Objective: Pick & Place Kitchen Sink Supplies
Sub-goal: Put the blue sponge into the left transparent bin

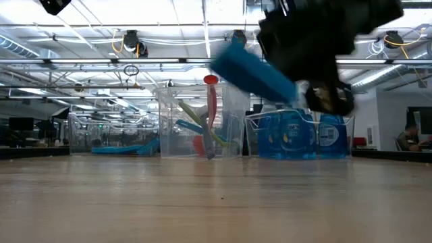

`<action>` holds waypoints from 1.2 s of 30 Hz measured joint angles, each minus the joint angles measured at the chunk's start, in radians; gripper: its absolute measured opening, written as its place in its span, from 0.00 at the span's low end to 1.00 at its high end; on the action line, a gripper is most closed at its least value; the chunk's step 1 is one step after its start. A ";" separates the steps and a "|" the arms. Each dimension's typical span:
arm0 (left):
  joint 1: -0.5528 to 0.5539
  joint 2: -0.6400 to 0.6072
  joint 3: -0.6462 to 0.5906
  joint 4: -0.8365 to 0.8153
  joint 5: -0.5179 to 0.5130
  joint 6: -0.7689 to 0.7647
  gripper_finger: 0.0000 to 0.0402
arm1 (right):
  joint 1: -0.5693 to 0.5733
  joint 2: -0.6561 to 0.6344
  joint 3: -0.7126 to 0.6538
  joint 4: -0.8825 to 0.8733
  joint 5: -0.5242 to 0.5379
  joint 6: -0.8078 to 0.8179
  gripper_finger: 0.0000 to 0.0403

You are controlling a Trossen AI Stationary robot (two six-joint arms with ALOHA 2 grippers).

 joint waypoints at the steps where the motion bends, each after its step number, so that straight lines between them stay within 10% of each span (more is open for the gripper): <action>1: 0.000 0.006 0.000 0.005 0.000 0.000 0.47 | -0.006 -0.004 0.000 0.047 -0.001 -0.049 0.00; 20: 0.000 0.192 0.000 0.215 0.052 -0.028 0.37 | -0.191 -0.021 0.002 0.623 -0.244 -0.624 0.00; 36: 0.039 0.374 0.000 0.530 -0.038 -0.022 0.49 | -0.274 -0.020 0.015 0.616 0.020 -0.925 0.00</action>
